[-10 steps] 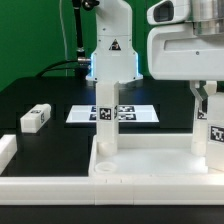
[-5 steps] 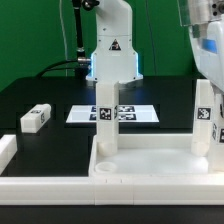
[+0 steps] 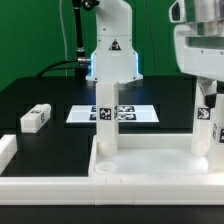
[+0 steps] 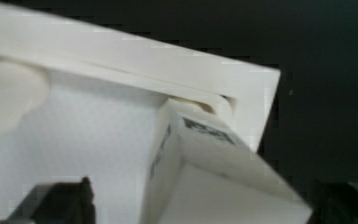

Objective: Assemble desk

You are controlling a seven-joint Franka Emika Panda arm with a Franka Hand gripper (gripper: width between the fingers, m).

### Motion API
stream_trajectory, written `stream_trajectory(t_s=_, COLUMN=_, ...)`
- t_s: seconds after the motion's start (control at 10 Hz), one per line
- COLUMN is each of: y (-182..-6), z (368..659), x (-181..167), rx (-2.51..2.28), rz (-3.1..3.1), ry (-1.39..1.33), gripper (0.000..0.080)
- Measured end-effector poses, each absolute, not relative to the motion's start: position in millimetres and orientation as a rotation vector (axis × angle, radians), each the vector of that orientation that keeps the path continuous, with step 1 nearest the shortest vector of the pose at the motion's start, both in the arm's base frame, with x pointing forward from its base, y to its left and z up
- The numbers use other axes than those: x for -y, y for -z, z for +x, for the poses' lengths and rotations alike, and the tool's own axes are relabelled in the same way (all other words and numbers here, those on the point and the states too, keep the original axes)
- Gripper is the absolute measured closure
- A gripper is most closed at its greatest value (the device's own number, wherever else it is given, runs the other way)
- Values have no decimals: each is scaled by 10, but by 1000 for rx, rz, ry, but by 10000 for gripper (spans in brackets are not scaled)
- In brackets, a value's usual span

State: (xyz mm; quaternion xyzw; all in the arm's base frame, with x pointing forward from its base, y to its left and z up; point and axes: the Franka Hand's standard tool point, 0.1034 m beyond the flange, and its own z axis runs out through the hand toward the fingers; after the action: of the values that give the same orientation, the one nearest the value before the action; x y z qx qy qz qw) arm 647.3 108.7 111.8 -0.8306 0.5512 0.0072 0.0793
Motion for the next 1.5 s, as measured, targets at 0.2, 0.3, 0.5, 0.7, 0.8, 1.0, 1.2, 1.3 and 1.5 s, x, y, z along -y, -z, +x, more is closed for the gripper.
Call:
stream_trajectory(t_s=0.2, y=-1110, z=6468, x=-1097, rx=-1415, rz=-2627, ry=0, gripper=156)
stream_trajectory(t_s=0.3, y=-1108, z=6470, x=-1087, rx=-1317, rz=-2678, ry=10, gripper=156)
stream_trajectory(t_s=0.5, y=-1112, z=6478, x=-1045, rx=-1019, rz=-2825, ry=42, gripper=150)
stream_trajectory(t_s=0.7, y=-1114, z=6499, x=-983, rx=-296, rz=-3013, ry=79, gripper=150)
stream_trajectory(t_s=0.8, y=-1112, z=6500, x=-980, rx=-370, rz=-3003, ry=76, gripper=150)
stream_trajectory(t_s=1.0, y=-1109, z=6500, x=-970, rx=-396, rz=-3001, ry=75, gripper=356)
stream_trajectory(t_s=1.2, y=-1108, z=6499, x=-972, rx=-650, rz=-2952, ry=60, gripper=511)
stream_trajectory(t_s=1.3, y=-1108, z=6499, x=-970, rx=-754, rz=-2927, ry=54, gripper=511)
stream_trajectory(t_s=1.5, y=-1107, z=6498, x=-971, rx=-949, rz=-2867, ry=41, gripper=511)
